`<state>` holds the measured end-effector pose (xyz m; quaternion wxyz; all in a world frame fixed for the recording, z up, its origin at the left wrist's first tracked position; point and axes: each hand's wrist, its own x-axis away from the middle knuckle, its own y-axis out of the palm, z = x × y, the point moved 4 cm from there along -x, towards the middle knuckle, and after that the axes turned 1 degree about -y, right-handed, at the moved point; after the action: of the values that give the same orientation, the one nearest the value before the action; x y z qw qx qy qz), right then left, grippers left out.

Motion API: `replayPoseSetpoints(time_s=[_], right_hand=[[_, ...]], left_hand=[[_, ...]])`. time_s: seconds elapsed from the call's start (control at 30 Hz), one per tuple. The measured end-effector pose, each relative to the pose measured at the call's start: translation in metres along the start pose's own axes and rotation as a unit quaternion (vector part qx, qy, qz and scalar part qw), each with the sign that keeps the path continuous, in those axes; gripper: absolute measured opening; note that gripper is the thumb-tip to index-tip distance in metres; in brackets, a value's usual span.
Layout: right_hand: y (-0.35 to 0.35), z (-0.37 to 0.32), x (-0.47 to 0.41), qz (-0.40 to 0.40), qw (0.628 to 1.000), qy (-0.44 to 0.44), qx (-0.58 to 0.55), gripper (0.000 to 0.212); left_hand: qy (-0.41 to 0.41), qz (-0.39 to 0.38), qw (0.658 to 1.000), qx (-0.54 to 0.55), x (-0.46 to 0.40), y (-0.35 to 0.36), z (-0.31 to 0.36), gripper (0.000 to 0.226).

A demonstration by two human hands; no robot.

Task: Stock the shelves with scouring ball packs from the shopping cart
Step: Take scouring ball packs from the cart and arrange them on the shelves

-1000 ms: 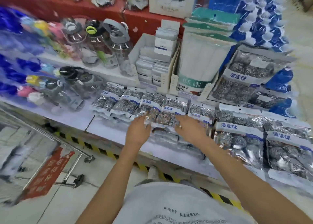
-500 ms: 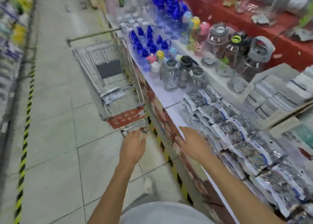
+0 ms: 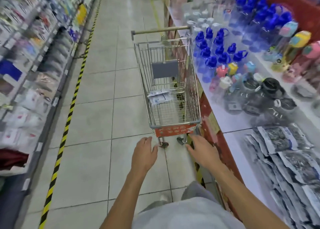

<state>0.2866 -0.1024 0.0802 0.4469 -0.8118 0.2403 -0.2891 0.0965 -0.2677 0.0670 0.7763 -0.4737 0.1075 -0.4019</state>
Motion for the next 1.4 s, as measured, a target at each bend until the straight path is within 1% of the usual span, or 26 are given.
replayPoseSetpoints(time_s=[0.07, 0.2, 0.33, 0.47, 0.63, 0.7, 0.77, 0.9, 1.0, 1.07, 1.17, 1.3, 1.4], right_hand=[[0.001, -0.008, -0.024, -0.005, 1.000, 0.000, -0.003, 0.052], [0.001, -0.011, -0.082, -0.019, 1.000, 0.005, -0.014, 0.046], [0.001, 0.000, -0.153, -0.038, 0.999, 0.030, -0.020, 0.054], [-0.007, 0.007, -0.236, -0.051, 0.997, 0.038, -0.048, 0.058], [-0.015, 0.013, -0.339, -0.073, 0.993, 0.062, -0.064, 0.057], [-0.013, 0.014, -0.376, -0.085, 0.990, 0.078, -0.081, 0.057], [-0.005, 0.015, -0.403, -0.100, 0.983, 0.114, -0.105, 0.056], [0.022, 0.020, -0.454, -0.111, 0.958, 0.185, -0.189, 0.054], [0.063, 0.030, -0.493, -0.127, 0.927, 0.258, -0.241, 0.050], [0.093, 0.035, -0.517, -0.141, 0.897, 0.313, -0.278, 0.049], [0.135, 0.040, -0.551, -0.140, 0.849, 0.384, -0.334, 0.048], [0.189, 0.051, -0.600, -0.104, 0.777, 0.461, -0.416, 0.047], [0.227, 0.069, -0.635, -0.063, 0.709, 0.509, -0.485, 0.047]], left_hand=[[0.005, 0.002, 1.000, 0.000, -0.029, -0.009, -0.004, 0.045], [0.009, -0.008, 1.000, 0.004, -0.096, -0.021, -0.003, 0.046], [0.012, -0.028, 1.000, 0.003, -0.168, -0.019, 0.000, 0.044], [0.011, -0.068, 0.998, -0.014, -0.242, -0.018, 0.008, 0.047], [0.001, -0.123, 0.991, -0.048, -0.330, -0.017, 0.015, 0.052], [0.000, -0.142, 0.988, -0.059, -0.368, -0.013, 0.015, 0.051], [0.007, -0.162, 0.984, -0.075, -0.403, -0.010, 0.017, 0.049], [0.010, -0.207, 0.974, -0.086, -0.478, 0.007, 0.014, 0.054], [0.029, -0.260, 0.958, -0.116, -0.543, 0.039, -0.001, 0.053], [0.038, -0.289, 0.949, -0.123, -0.584, 0.063, -0.011, 0.053], [0.041, -0.317, 0.938, -0.134, -0.640, 0.097, -0.028, 0.061], [0.031, -0.355, 0.915, -0.187, -0.702, 0.147, -0.059, 0.069], [0.015, -0.377, 0.900, -0.219, -0.738, 0.187, -0.076, 0.076]])
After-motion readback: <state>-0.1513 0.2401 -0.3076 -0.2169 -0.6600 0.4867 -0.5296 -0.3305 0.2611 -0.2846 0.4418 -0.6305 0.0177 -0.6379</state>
